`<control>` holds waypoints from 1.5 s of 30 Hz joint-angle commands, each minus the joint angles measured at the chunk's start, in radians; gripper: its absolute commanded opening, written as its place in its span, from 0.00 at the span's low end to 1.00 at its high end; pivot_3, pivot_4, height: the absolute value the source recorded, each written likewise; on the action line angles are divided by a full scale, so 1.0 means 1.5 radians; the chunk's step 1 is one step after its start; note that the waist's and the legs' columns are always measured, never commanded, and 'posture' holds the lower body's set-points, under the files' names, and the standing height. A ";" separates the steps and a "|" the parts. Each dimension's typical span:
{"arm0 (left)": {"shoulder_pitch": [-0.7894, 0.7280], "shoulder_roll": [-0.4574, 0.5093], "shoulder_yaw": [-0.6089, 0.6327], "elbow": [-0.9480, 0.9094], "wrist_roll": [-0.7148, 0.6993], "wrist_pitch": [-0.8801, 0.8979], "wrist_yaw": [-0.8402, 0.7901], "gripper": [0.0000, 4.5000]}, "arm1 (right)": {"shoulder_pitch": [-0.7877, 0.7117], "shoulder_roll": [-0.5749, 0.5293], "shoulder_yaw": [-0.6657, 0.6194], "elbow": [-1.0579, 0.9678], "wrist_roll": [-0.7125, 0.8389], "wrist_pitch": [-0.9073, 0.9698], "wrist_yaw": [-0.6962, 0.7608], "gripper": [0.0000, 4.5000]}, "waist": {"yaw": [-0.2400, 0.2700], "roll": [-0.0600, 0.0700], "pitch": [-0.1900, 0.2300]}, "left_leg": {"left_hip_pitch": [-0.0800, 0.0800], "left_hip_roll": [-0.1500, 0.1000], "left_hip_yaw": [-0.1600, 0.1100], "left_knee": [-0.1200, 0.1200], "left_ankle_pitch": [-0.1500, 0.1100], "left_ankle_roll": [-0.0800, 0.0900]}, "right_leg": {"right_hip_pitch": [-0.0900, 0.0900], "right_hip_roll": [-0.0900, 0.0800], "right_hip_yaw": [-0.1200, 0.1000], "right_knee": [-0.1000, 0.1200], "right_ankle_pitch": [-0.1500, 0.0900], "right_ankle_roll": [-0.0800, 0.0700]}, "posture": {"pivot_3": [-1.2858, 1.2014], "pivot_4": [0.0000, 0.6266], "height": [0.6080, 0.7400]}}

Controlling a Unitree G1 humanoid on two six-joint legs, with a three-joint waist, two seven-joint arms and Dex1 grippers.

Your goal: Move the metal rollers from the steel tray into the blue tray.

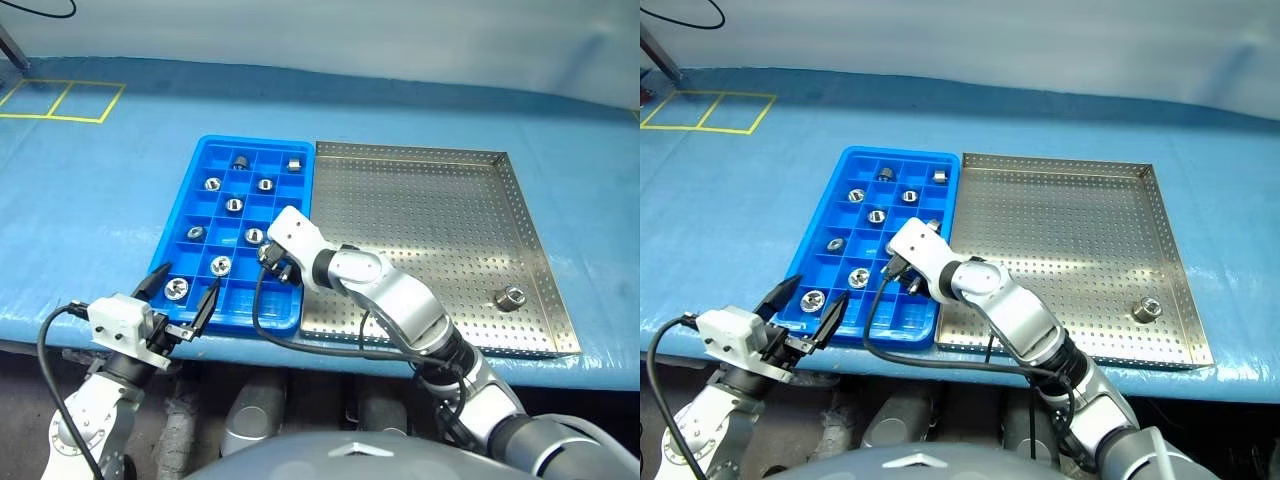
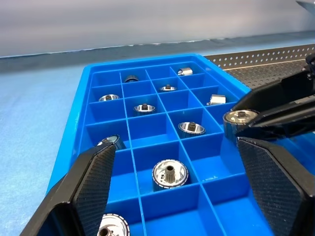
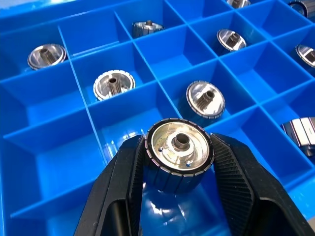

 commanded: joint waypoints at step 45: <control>-0.553 0.030 -0.308 0.384 0.030 0.017 -0.313 0.96 | 0.372 0.043 -0.506 -0.270 -0.069 0.007 -0.251 0.87 | -0.206 0.001 -0.001 | 0.004 0.001 0.013 0.005 -0.002 0.006 | 0.003 0.002 0.011 0.001 0.007 0.010 | 0.40 0.24 1.00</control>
